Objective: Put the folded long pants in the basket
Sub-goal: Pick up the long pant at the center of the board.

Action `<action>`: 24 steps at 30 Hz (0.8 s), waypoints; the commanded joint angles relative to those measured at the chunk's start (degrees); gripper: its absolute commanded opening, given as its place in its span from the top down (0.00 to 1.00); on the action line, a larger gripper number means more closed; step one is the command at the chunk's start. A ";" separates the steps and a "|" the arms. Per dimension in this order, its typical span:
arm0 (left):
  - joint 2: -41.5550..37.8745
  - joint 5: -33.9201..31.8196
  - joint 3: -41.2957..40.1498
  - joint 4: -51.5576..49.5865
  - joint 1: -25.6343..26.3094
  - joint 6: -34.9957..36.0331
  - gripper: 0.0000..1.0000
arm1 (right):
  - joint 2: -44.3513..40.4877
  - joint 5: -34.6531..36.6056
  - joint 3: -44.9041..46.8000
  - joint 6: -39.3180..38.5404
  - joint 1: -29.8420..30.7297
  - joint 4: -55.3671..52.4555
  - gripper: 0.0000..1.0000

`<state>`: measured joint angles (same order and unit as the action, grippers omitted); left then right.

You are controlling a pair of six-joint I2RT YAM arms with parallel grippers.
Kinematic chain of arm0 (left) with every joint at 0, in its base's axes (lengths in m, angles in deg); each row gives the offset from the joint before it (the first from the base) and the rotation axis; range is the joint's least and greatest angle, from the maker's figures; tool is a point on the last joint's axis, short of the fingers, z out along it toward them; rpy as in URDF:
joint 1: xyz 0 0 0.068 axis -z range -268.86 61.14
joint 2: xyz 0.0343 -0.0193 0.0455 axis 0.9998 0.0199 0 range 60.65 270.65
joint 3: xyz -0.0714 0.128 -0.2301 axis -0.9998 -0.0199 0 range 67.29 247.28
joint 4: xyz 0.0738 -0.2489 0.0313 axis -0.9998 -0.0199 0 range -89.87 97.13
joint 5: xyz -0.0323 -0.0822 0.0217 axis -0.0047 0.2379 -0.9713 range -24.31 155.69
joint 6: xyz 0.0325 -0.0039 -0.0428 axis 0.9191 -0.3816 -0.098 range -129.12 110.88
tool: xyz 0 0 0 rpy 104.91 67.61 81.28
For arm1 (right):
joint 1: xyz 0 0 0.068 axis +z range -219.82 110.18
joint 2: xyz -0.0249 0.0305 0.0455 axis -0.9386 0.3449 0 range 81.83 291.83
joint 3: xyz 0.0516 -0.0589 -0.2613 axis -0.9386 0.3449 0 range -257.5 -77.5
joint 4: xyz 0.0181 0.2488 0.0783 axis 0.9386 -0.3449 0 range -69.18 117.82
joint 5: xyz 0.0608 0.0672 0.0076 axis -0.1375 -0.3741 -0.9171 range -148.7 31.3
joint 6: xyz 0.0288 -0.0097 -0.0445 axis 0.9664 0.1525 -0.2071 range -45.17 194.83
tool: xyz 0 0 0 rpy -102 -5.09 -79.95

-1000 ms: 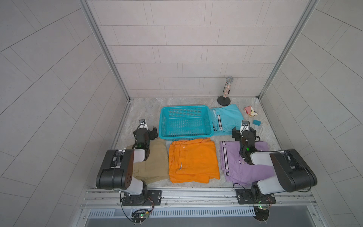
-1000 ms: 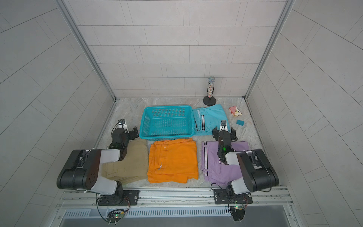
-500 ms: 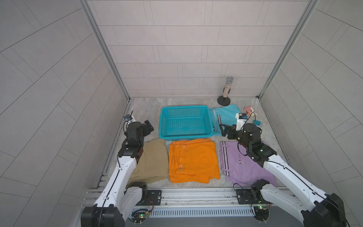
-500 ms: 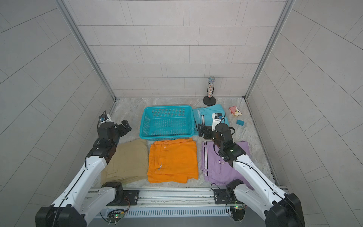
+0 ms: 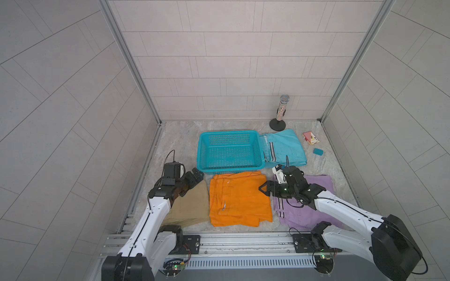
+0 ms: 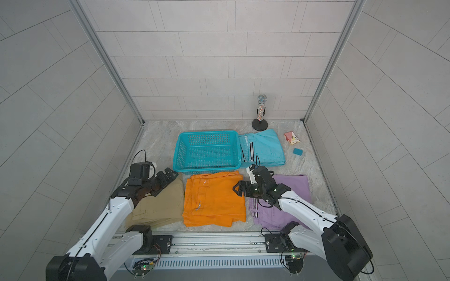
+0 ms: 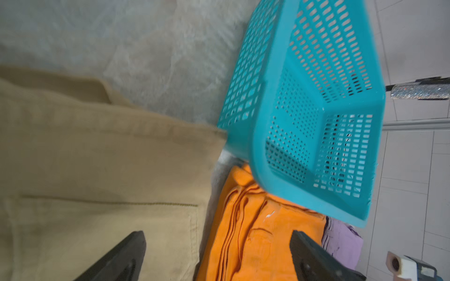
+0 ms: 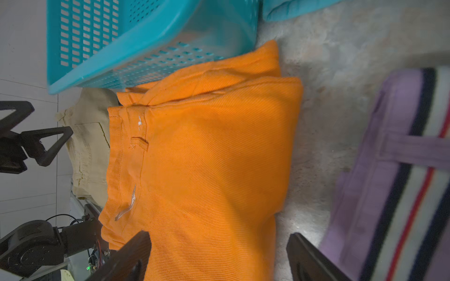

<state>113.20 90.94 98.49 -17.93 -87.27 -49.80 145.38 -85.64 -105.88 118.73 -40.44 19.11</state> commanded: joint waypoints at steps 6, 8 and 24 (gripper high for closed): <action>6.25 10.24 0.15 1.59 2.15 -0.44 0.06 | 11.49 -3.83 -1.68 0.11 1.44 2.78 0.13; 5.93 10.27 0.02 2.19 3.44 -0.53 0.06 | 13.20 -3.82 -2.18 -0.22 2.03 2.75 0.14; 10.59 8.35 -2.14 9.24 15.65 -5.55 0.07 | 11.17 2.07 -1.32 -4.74 1.40 -4.71 1.00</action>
<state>122.73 99.84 97.39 -10.91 -73.17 -55.64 158.23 -86.38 -108.24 115.34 -38.51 18.87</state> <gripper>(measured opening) 0.928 0.093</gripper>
